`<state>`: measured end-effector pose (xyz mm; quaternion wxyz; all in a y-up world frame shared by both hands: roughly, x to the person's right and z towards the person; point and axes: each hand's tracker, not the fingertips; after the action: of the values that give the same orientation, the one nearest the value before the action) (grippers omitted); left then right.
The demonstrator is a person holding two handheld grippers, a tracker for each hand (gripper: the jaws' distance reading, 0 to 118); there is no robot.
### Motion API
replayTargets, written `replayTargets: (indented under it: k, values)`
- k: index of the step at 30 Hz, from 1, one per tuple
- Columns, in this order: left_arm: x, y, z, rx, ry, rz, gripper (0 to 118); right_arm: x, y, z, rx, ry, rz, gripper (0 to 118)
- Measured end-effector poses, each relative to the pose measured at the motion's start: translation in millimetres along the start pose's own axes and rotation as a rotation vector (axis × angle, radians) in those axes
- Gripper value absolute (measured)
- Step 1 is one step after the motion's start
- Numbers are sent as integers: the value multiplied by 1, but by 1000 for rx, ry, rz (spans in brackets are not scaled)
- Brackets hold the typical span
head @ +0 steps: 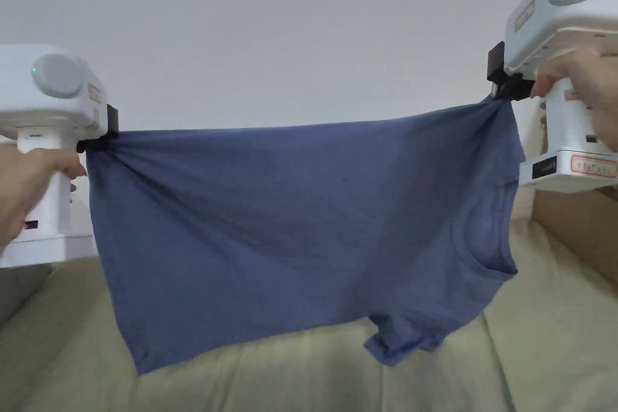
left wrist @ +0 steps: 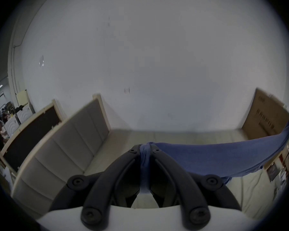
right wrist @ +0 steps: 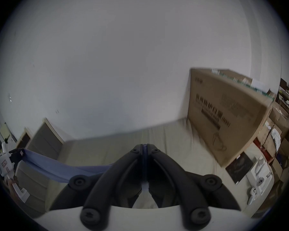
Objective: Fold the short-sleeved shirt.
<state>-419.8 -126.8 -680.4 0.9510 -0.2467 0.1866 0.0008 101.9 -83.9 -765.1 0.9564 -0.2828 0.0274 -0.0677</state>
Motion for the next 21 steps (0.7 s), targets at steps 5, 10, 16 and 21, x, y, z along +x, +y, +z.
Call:
replayTargets:
  k: [5,10,16,21]
  values:
    - [19,-116,-93,-222,20,47,8,-4,-85,-101,-186,-51,27,5]
    - [30,-226,-152,-407,58,66,8,10,-187,-187,-421,-39,-17,5]
    - [26,-300,-181,-513,54,-7,8,31,-280,-226,-591,-97,-18,5]
    - [20,-302,-164,-510,33,-9,8,44,-285,-214,-581,-59,-45,5]
